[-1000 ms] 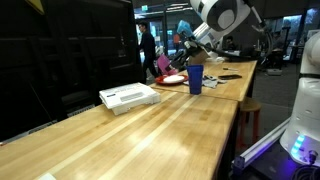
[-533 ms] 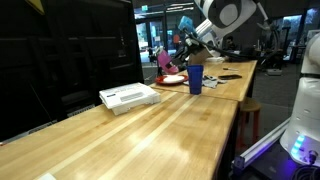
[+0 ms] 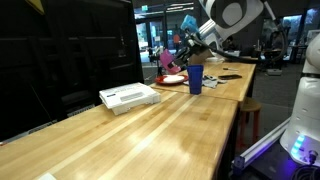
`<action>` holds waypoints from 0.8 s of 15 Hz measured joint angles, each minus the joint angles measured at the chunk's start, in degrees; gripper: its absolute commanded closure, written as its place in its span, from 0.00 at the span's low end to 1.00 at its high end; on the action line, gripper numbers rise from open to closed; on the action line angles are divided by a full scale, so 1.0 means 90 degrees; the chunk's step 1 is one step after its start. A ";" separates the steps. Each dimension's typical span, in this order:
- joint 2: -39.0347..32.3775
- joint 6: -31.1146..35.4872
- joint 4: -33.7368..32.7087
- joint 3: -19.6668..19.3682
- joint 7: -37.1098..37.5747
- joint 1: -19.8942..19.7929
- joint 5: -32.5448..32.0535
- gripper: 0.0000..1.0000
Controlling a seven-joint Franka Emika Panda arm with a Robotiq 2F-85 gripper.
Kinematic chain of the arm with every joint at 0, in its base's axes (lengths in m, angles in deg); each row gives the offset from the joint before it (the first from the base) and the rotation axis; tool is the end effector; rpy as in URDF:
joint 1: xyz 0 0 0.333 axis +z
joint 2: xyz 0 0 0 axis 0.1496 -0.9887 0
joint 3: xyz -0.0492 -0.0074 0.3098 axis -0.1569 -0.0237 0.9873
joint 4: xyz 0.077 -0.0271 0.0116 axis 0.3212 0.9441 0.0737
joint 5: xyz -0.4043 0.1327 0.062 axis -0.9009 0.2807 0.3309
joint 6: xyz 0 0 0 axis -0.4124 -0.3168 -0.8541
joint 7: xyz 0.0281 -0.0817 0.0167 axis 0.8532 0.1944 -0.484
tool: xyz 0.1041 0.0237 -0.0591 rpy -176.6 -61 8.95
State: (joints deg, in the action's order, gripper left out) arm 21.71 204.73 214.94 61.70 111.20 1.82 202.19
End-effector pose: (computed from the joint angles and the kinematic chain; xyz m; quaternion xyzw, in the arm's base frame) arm 0.3261 0.2214 0.3569 -0.3939 0.7810 0.0529 0.4817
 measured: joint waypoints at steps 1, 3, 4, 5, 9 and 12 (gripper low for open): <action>0.0068 0.0000 0.0003 0.0121 -0.0042 -0.0094 0.0090 0.99; 0.0219 0.0000 0.0011 0.0374 -0.0094 -0.0272 0.0275 0.99; 0.0299 0.0000 0.0019 0.0504 -0.0111 -0.0352 0.0370 0.99; 0.0376 0.0000 0.0031 0.0629 -0.0118 -0.0428 0.0460 0.99; 0.0712 -0.0013 0.0134 0.1090 -0.0135 -0.0707 0.0836 0.99; 0.1005 -0.0087 0.0322 0.1334 -0.0101 -0.0837 0.0808 0.99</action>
State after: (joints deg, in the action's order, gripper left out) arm 30.76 203.95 217.84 73.71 110.29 -5.72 209.45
